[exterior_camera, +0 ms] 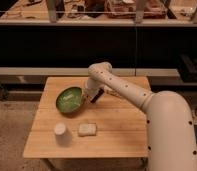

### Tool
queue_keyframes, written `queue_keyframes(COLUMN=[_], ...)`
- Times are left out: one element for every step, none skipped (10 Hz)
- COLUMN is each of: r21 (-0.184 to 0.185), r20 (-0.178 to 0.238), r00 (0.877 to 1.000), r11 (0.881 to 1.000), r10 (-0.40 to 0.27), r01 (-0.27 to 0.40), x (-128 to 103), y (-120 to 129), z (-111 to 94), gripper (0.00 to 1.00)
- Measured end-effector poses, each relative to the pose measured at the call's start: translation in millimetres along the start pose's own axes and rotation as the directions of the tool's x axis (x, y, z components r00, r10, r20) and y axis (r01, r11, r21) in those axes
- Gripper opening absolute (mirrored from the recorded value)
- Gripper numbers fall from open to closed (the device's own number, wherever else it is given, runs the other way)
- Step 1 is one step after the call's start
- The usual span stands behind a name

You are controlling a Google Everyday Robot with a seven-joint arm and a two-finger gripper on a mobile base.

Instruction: Drag the ceramic bowl in a circle

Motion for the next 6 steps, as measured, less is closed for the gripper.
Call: queue_keyframes(r21=[-0.003,-0.004,-0.009,-0.016,-0.018,-0.018], r20=[0.003,0.006,0.012,0.020,0.023,0.024], r00=[1.000,1.000,1.000,0.999,0.999,0.999], r11=[1.000,1.000,1.000,1.000,1.000,1.000], r10=[0.003,0.006,0.014,0.025,0.026,0.024], r01=[-0.003,-0.006,-0.014,-0.025,-0.026,-0.023], x=[-11.0,-16.6,-23.3,-29.5,-31.4,-31.9], y=[1.1,1.6,3.0,4.1,3.0,1.7], z=[-1.7,-1.8,-1.2,1.5,2.3,3.1], gripper=[0.20,0.20,0.20,0.20,0.20,0.20])
